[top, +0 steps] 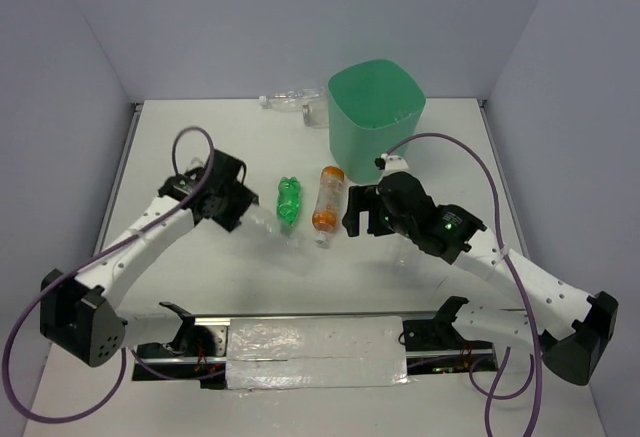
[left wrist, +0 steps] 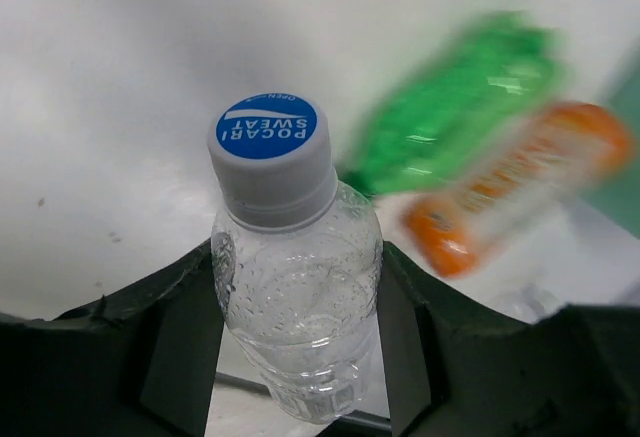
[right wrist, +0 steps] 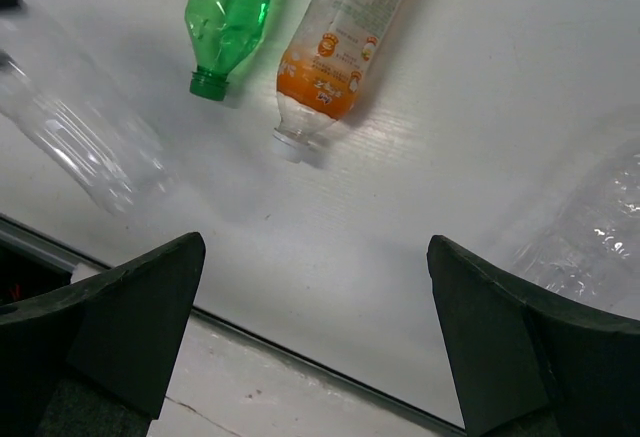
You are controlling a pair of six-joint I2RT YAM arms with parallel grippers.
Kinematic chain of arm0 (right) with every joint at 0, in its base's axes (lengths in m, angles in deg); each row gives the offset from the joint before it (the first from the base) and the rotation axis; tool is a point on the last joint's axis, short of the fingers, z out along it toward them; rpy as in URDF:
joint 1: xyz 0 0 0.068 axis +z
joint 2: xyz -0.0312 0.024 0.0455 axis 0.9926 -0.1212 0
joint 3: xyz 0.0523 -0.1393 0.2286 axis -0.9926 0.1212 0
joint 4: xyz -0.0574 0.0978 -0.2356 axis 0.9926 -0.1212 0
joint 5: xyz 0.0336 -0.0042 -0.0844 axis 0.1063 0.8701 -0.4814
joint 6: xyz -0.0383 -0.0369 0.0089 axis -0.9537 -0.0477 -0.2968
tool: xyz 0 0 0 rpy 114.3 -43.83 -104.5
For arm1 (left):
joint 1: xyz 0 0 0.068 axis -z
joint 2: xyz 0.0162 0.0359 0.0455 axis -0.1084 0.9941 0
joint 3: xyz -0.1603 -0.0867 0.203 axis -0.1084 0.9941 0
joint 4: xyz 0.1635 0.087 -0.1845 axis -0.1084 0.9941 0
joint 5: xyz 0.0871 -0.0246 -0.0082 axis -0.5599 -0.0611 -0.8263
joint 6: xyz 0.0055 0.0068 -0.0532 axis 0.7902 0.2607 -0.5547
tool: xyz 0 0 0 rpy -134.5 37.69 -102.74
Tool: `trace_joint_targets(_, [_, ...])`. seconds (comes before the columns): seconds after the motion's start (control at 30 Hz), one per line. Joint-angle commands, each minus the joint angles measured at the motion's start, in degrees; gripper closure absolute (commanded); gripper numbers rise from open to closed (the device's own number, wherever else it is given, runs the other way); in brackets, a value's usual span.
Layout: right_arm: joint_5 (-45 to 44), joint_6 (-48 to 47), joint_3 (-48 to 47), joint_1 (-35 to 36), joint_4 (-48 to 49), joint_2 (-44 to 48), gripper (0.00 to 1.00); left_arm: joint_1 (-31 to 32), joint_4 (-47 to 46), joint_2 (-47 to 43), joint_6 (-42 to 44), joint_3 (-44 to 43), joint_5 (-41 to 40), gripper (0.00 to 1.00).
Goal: Put the plastic bottles in the bin
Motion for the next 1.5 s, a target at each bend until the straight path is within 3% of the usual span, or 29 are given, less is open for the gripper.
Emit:
trace_joint_targets(0.0, [-4.3,1.3,-2.0,0.5,1.0,3.4,0.00,-0.4,-1.5,-4.5,17.3,-16.7,-11.2,0.66])
trace_joint_targets(0.03, [-5.0,1.5,-2.0,0.5,1.3,4.5,0.00,-0.4,-4.1,-4.6,28.3,-19.4,-10.6,0.66])
trace_joint_targets(0.1, [-7.8,1.6,-2.0,0.5,2.4,7.9,0.00,-0.4,-10.3,-3.9,39.6,-27.1,-8.5,0.65])
trace_joint_targets(0.3, [-17.9,2.8,-2.5,0.5,1.7,16.7,0.00,-0.3,-23.2,5.1,56.7,-45.2,3.2,0.64])
trace_joint_targets(0.57, [-29.4,10.3,0.3,0.4,-5.0,26.3,0.00,1.6,-29.8,21.1,62.4,-68.4,14.4,0.65])
trace_joint_targets(0.7, [-33.5,23.3,0.7,0.5,-18.2,28.6,0.00,2.6,-36.5,28.7,63.1,-73.8,21.3,0.62])
trace_joint_targets(0.9, [-29.1,39.1,6.0,0.4,-28.7,33.2,0.00,4.6,-41.9,39.4,63.9,-82.9,23.7,0.60])
trace_joint_targets(1.23, [-20.1,45.2,19.2,0.3,-22.0,35.1,0.00,4.9,-49.4,51.8,58.9,-86.5,26.7,0.53])
trace_joint_targets(1.33, [-20.1,45.3,20.9,0.4,-20.3,32.6,0.00,5.1,-48.6,52.0,59.8,-83.6,26.3,0.43])
trace_joint_targets(1.37, [-20.2,45.2,21.3,0.4,-19.1,31.9,0.00,5.0,-48.3,51.9,59.9,-83.0,26.5,0.29])
trace_joint_targets(1.47, [-21.5,44.9,21.9,0.2,-17.1,28.9,0.00,5.1,-46.0,51.5,60.7,-82.5,27.6,0.07])
